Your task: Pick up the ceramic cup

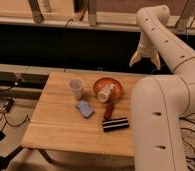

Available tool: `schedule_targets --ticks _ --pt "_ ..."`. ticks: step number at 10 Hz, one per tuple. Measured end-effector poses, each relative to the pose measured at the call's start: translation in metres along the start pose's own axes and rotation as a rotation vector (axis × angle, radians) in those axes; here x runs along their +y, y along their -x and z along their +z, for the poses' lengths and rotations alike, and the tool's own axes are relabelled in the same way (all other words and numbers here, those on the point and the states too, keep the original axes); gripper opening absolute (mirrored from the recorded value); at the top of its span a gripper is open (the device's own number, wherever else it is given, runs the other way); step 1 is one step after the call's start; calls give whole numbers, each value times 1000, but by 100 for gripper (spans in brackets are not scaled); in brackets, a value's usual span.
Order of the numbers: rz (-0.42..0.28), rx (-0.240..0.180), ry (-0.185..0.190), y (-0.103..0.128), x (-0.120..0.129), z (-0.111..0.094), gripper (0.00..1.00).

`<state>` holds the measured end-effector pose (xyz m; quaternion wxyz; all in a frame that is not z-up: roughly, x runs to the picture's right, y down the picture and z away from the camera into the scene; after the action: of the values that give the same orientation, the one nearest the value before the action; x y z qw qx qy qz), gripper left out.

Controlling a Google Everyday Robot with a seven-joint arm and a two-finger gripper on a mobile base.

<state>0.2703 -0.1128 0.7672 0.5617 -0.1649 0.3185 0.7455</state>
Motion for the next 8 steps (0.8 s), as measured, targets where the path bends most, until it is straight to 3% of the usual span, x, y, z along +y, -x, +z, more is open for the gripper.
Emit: schedule_targets --ticks 2,3,8 --pt "-7 -1 -7 0 0 1 80" --pt "-25 -7 -32 1 3 1 80" --pt "-218 -41 -110 -6 107 27 80"
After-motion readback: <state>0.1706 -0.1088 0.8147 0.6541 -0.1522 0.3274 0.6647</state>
